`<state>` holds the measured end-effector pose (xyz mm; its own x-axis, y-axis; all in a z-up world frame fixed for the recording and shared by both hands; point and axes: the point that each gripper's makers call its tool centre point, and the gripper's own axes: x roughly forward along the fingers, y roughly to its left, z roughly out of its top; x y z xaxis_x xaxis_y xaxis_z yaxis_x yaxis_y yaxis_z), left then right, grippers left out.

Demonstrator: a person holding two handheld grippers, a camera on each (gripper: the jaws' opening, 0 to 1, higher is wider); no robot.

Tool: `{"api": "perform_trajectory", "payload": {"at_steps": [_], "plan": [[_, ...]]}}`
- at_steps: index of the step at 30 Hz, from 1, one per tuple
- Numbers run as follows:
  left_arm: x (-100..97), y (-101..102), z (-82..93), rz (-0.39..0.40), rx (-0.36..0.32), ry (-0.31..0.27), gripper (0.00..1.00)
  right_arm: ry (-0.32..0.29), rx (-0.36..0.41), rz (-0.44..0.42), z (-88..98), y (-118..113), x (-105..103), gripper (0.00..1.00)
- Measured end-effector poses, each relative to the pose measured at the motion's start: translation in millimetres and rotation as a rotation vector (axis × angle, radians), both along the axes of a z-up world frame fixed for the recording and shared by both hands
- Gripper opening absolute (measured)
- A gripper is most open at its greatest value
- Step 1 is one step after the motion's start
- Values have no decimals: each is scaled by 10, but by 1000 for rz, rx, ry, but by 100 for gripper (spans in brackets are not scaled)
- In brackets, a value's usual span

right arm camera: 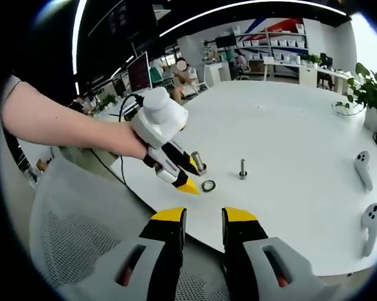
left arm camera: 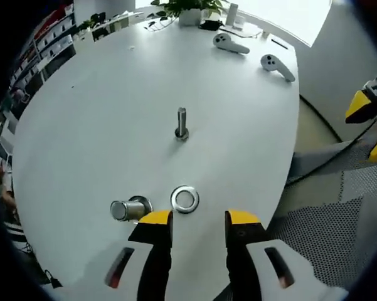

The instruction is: Place the washer onto the threaded stud by aligning its center hole with the stud, sliding it down to the base, and recovering from edge contact or off-axis alignment until the washer reaches the visible bottom stop.

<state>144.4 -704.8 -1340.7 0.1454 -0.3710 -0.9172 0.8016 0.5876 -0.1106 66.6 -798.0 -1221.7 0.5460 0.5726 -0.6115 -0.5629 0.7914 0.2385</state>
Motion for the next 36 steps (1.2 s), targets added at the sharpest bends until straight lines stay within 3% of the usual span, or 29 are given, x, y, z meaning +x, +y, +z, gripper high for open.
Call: {"api": "perform_trajectory", "payload": {"at_steps": [6, 13, 14, 17, 19, 21, 23, 36], "plan": [[101, -72, -133, -63, 64, -7, 31, 5, -10, -4, -16, -15, -2, 25], [138, 11, -285, -128, 145, 26, 30, 0, -5, -21, -7, -38, 15, 25], [177, 15, -272, -143, 156, 6, 29, 0, -4, -24, -4, -40, 17, 25], [162, -27, -251, -149, 153, 17, 29, 3, -6, -21, -8, -35, 14, 25], [76, -9, -283, -251, 205, 30, 27, 2, -8, -17, -8, -31, 13, 25], [106, 22, -305, -333, 267, -32, 25, 3, -6, -21, -7, -35, 15, 25], [84, -11, -294, -272, 238, 0, 24, 2, -4, -27, -4, -43, 18, 25], [104, -41, -300, -237, 231, 8, 24, 1, -2, -18, -5, -31, 10, 25]]}}
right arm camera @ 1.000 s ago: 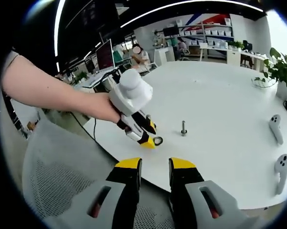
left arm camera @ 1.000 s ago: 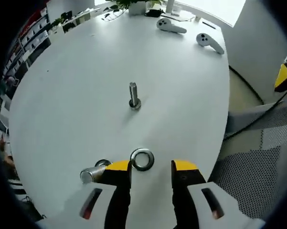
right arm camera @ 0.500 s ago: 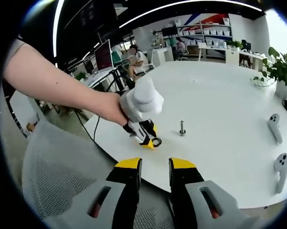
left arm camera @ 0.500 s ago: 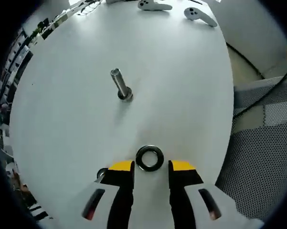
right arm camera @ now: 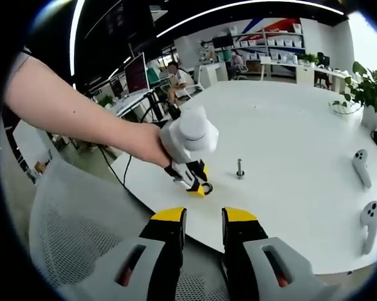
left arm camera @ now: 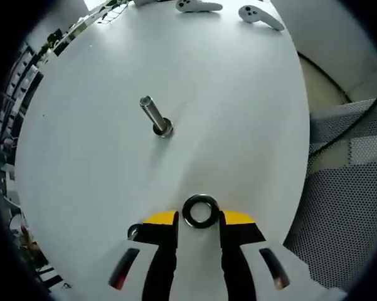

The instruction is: Place the washer onto the threaded stud by aligning its center hole with the stud, sliding it down to the base, and recovering from edge contact or off-axis alignment until the washer reaches the visible bottom stop.

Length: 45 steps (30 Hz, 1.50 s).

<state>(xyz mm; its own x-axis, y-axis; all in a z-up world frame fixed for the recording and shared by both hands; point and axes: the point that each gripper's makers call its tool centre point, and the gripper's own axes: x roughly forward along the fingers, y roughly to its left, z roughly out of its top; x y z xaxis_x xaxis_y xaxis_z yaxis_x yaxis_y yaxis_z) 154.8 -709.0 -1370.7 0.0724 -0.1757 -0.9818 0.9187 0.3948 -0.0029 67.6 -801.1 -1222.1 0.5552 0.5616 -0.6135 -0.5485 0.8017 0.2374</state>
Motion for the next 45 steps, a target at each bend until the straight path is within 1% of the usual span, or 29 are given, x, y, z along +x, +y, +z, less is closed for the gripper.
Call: {"api": "perform_trajectory", "payload": {"at_steps": [5, 11, 13, 14, 16, 18, 20, 22, 23, 24, 25, 27, 29, 31, 36, 37, 39, 41, 42, 45], "plan": [[-11, -5, -9, -2, 14, -4, 25, 4, -4, -1, -10, -5, -2, 25], [-46, -44, -8, -51, 37, -2, 22, 5, -15, -41, -18, -73, 22, 25], [-29, -29, -16, -40, 45, -1, 21, -2, -27, -52, -17, -102, 28, 25], [-29, -26, -18, -36, 44, -1, 21, -15, -34, -68, -1, -131, 42, 25], [-34, -24, -11, -42, 43, -2, 21, -6, -28, -80, -5, -144, 41, 27], [-36, -23, -8, -40, 41, 1, 21, 9, -31, -73, -18, -137, 23, 28], [-41, -22, -4, -43, 41, -1, 21, -5, -39, -80, 15, -159, 18, 28], [-38, -23, -9, -44, 39, -3, 21, 0, -23, -101, 29, -192, 18, 28], [-29, -21, -17, -43, 38, -2, 21, 16, 25, -138, 37, -199, 8, 29], [-27, -20, -19, -42, 36, -1, 21, 27, 47, -147, 38, -201, -7, 29], [-27, -21, -17, -43, 36, -1, 21, 29, 54, -149, 40, -210, -14, 29], [-29, -22, -13, -48, 35, -1, 20, 15, 65, -152, 77, -208, -13, 29], [-27, -21, -15, -51, 34, 0, 20, 0, 78, -151, 111, -163, 1, 29], [-28, -23, -13, -51, 33, -1, 20, 5, 82, -148, 104, -109, -7, 29], [-16, -26, -21, -24, 40, 8, 20, 17, 96, -159, 51, -109, 17, 28], [-20, -30, -15, 4, 41, 11, 20, 22, 92, -153, 37, -103, 11, 28], [4, -34, -28, 51, 36, 17, 21, 31, 42, -108, -24, -90, -40, 28], [-7, -36, -18, 61, 38, 16, 21, 44, 22, -90, -59, -67, -71, 27], [-11, -36, -16, 59, 39, 15, 21, 42, 15, -97, -67, -83, -63, 27], [-13, -33, -16, 52, 40, 11, 20, 38, 39, -129, -42, -125, -33, 27]]}}
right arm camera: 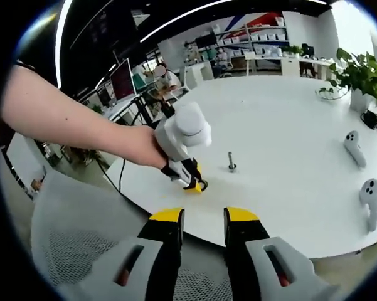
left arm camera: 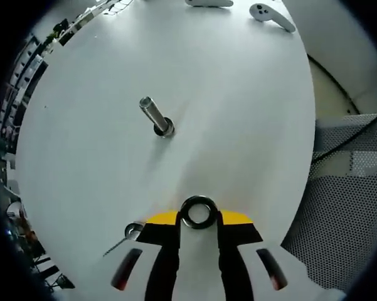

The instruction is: Place the washer onto the threaded stud by aligning its center hole with the stud, sliding it down to the base, and recovering from edge contact or off-axis alignment until the washer reaches the visible bottom stop.

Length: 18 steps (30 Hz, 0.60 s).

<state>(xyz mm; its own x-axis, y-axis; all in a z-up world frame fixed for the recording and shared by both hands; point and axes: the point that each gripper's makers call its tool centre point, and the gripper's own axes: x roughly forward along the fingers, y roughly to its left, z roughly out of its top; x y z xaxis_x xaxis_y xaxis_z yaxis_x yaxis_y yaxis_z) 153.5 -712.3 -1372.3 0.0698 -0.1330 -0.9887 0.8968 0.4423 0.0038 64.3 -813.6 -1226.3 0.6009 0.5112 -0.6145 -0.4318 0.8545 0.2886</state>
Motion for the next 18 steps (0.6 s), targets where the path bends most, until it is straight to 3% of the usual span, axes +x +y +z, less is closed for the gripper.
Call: {"api": "perform_trajectory", "payload": {"at_steps": [18], "plan": [[27, 31, 28, -34, -10, -20, 18, 2, 14, -22, -5, -27, 5, 26]]}}
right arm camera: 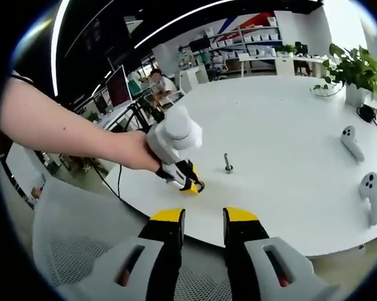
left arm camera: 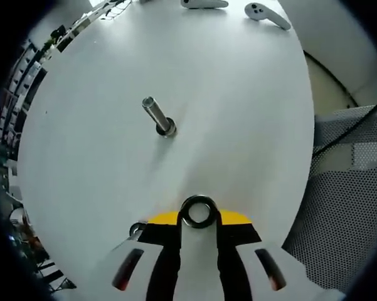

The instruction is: Place the washer onto the threaded stud by aligning its center hole with the stud, sliding it down to the base, and recovering from edge contact or off-axis alignment until the washer reaches the visible bottom stop.

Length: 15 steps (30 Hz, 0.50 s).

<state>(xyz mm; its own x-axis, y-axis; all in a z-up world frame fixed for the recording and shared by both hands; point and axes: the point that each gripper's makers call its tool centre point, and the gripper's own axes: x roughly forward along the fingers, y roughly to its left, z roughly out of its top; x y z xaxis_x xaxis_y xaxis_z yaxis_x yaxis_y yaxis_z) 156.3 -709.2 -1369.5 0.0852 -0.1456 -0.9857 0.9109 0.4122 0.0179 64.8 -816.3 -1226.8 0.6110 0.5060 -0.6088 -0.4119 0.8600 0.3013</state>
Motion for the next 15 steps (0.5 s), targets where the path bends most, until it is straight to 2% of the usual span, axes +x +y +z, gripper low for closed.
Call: {"api": "perform_trajectory", "payload": {"at_steps": [7, 10, 15], "plan": [[5, -13, 82, 2, -28, -1, 18, 5, -1, -8, -8, -15, 5, 26], [2, -13, 170, 7, -56, 5, 18, 7, -1, -9, -10, -16, 6, 26], [35, -36, 340, 19, -112, -18, 18, 8, 1, -11, -9, -19, 7, 26]]}}
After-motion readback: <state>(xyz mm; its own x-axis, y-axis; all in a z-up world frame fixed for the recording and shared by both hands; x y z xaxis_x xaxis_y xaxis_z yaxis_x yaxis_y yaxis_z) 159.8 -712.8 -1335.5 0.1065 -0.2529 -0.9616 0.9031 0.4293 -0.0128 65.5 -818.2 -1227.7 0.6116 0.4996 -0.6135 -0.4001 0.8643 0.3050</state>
